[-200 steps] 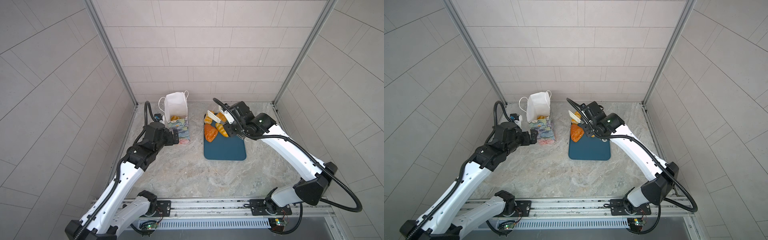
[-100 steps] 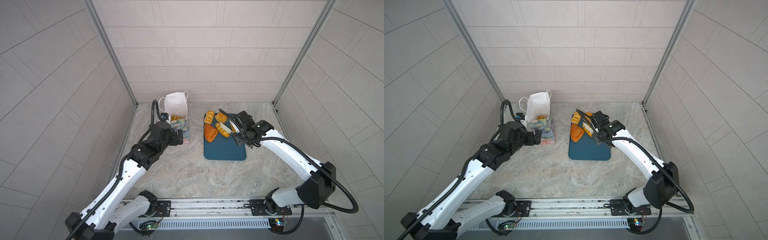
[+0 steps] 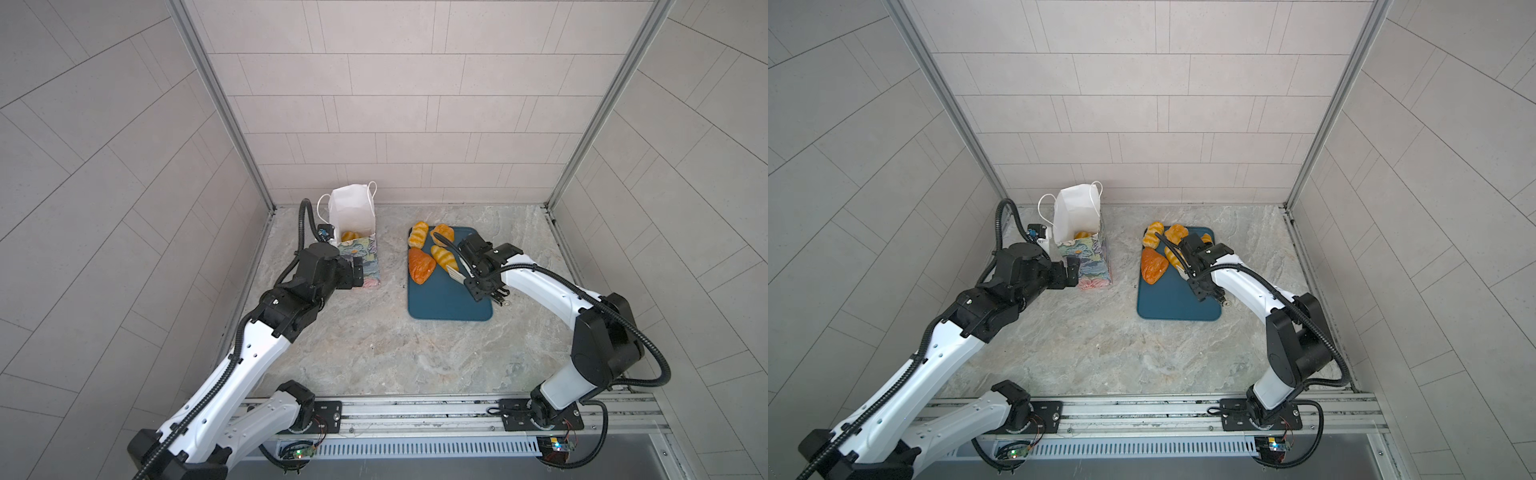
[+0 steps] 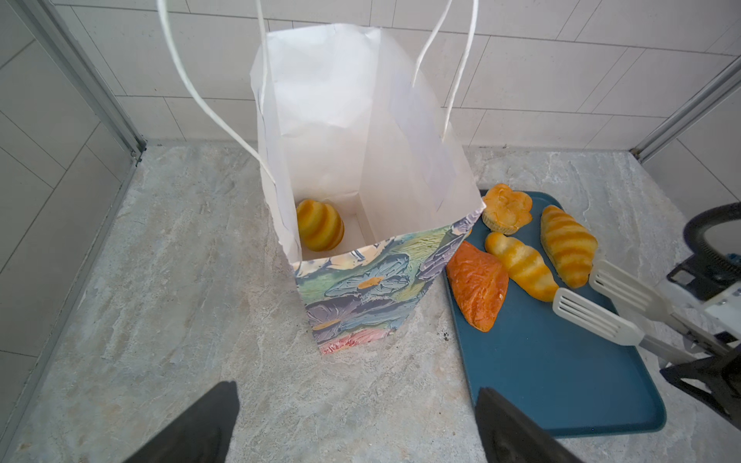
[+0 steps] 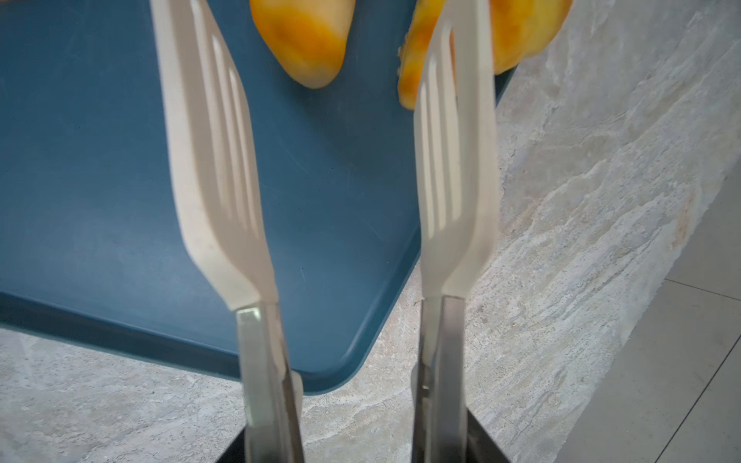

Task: Place the fake bread into the paper bag
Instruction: 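Lower the tongs with the right gripper around a striped croissant and close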

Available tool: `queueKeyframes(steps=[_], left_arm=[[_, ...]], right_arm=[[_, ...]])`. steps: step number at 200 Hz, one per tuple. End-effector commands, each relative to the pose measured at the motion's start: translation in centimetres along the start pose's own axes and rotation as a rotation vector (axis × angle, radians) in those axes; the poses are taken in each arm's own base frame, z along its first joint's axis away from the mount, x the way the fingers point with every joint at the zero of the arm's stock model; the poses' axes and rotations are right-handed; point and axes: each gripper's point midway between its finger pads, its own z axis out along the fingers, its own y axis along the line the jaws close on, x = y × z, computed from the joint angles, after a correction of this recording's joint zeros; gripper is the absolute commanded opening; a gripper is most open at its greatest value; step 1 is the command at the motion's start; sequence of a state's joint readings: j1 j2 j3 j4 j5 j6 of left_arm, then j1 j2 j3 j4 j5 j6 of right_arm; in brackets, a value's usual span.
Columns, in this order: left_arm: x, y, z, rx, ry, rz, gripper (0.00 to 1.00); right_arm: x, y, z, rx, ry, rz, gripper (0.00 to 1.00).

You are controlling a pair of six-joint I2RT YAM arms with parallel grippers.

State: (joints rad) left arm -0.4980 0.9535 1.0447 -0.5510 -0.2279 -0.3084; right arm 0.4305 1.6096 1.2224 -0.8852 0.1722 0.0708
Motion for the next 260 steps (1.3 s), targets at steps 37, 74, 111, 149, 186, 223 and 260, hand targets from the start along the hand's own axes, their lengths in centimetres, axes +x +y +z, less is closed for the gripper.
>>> queueKeyframes(steps=[37,74,111,149,186,223,260], left_arm=[[-0.7,1.6,-0.8,-0.075,-0.045,0.009,1.00],[-0.4,2.0,-0.9,-0.074,-0.039,0.022,1.00],[-0.1,2.4,-0.9,-0.075,-0.022,0.033,1.00],[0.2,3.2,-0.8,-0.083,-0.009,0.015,1.00],[0.4,3.6,-0.8,-0.088,-0.008,0.003,1.00],[0.4,3.8,-0.9,-0.092,-0.012,-0.006,1.00],[0.4,3.9,-1.1,-0.094,-0.018,-0.018,1.00]], right_arm=[[-1.4,-0.2,1.4,0.021,-0.007,0.012,0.58],[-2.5,0.0,2.3,0.019,-0.006,0.016,0.58],[-3.4,0.0,3.0,0.015,-0.005,0.023,0.58],[-4.1,0.1,3.5,0.000,-0.005,0.033,0.58],[-4.7,0.3,3.9,-0.024,-0.002,0.038,0.58],[-5.2,0.4,4.1,-0.037,0.004,0.032,0.57],[-5.3,0.5,4.3,-0.064,0.016,0.030,0.52]])
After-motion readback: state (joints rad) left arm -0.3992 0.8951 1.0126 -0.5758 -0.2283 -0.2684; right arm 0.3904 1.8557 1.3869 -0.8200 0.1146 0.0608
